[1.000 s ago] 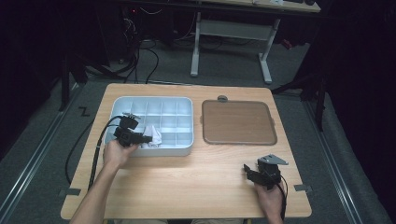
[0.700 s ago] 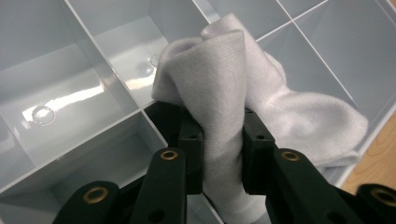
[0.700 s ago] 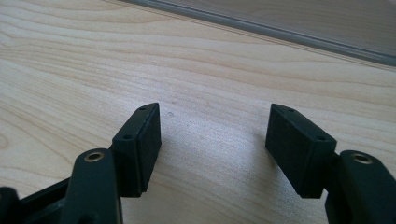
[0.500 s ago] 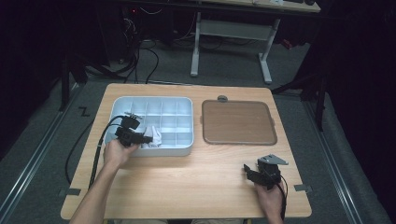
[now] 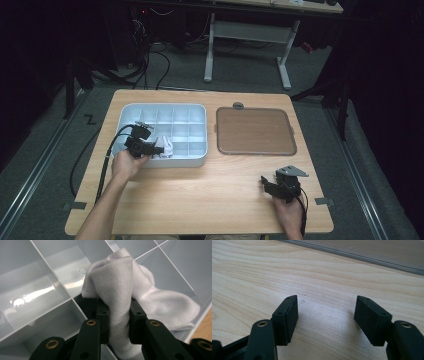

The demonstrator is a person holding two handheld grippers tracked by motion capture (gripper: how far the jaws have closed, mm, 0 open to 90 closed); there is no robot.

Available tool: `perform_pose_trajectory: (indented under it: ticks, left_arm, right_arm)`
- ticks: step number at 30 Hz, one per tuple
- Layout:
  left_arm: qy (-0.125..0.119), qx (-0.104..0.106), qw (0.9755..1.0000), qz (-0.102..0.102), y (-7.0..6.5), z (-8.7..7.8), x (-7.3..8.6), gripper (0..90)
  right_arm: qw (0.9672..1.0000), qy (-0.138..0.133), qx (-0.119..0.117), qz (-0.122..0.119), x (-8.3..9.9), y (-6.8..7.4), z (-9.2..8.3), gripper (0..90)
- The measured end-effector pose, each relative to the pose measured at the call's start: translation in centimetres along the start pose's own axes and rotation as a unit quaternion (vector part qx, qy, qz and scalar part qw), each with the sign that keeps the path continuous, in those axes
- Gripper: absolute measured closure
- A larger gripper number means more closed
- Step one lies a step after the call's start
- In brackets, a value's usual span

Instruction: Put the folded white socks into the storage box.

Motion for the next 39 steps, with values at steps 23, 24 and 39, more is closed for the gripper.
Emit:
perform_pose_trajectory:
  ticks: [23, 24, 39]
  left_arm:
    - [0.007, -0.038, 0.9975, 0.06, -0.1, 0.9, 1.2, 75.6]
    - [0.009, -0.038, 0.9975, 0.06, -0.1, 0.9, 1.2, 75.6]
    - [0.046, -0.06, 0.9953, 0.061, 0.0, 1.4, 1.6, 75.5]
  right_arm:
    - [1.0, 0.0, 0.0, 0.0, 0.0, 0.0, 0.0, 36.3]
    - [1.0, 0.0, 0.0, 0.0, 0.0, 0.0, 0.0, 36.3]
    - [1.0, 0.0, 0.0, 0.0, 0.0, 0.0, 0.0, 36.3]
Point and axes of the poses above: each handheld gripper's, and its own axes: z roughly forward along the jaws, x roughly out of its underside, y roughly to its left, the point moved 8 cm from there along z, roughly forward along the jaws, and after that the axes turned 2 degrees about -z, right-handed, at the moved point
